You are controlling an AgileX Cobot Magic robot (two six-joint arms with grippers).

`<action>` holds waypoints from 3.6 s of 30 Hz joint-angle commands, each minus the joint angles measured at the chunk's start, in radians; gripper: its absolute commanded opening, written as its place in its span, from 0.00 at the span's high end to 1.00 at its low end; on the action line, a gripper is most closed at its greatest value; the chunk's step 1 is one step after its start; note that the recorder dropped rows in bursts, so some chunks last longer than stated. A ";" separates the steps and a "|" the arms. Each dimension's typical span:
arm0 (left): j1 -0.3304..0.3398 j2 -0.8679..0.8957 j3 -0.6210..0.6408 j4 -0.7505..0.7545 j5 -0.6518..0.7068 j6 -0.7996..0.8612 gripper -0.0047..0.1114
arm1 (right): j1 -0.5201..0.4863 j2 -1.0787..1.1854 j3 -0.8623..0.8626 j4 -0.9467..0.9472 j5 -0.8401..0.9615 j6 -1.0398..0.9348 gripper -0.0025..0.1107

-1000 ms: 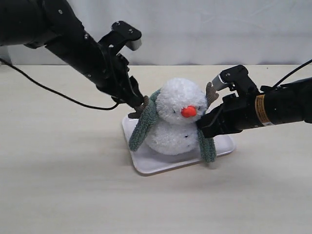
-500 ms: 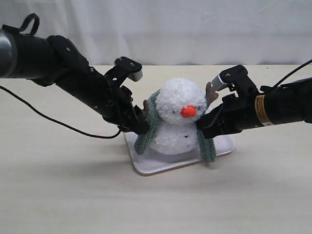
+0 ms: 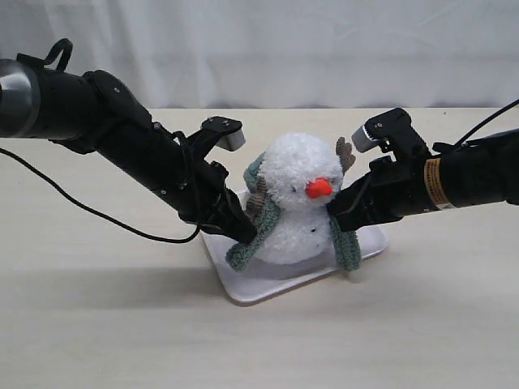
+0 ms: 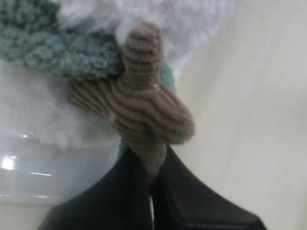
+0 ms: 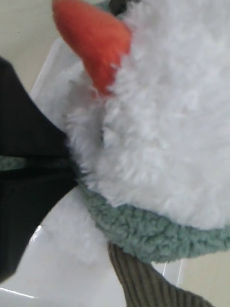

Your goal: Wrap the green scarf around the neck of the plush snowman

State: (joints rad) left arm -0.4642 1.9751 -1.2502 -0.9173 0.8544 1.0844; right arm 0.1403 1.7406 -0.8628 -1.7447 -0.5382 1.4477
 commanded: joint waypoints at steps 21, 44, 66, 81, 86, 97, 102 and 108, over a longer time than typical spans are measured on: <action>-0.001 -0.001 0.000 0.053 -0.323 0.007 0.96 | 0.002 -0.010 0.002 0.000 -0.041 -0.014 0.94; -0.001 -0.001 0.000 0.155 -0.196 0.098 0.47 | 0.002 -0.010 -0.022 0.000 -0.066 -0.012 0.94; -0.006 0.001 0.003 -0.067 0.008 0.174 0.96 | 0.002 -0.010 -0.022 0.000 -0.064 -0.005 0.94; -0.119 0.066 0.003 -0.117 -0.222 0.204 0.96 | 0.002 -0.010 -0.022 0.000 -0.067 0.002 0.94; -0.119 0.073 0.003 -0.262 -0.207 0.311 0.96 | 0.002 -0.010 -0.022 0.000 -0.082 0.004 0.94; -0.119 0.073 0.003 -0.283 -0.220 0.329 0.96 | 0.002 0.013 0.005 0.000 -0.190 0.056 0.94; -0.119 0.073 0.003 -0.281 -0.203 0.329 0.96 | 0.002 0.071 0.005 0.000 -0.190 0.058 0.94; -0.119 0.073 0.003 -0.272 -0.194 0.329 0.96 | 0.002 0.082 0.005 0.000 -0.170 0.056 0.93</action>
State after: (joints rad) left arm -0.5760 2.0464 -1.2485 -1.1856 0.6497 1.4105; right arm 0.1419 1.8229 -0.8631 -1.7447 -0.7096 1.5029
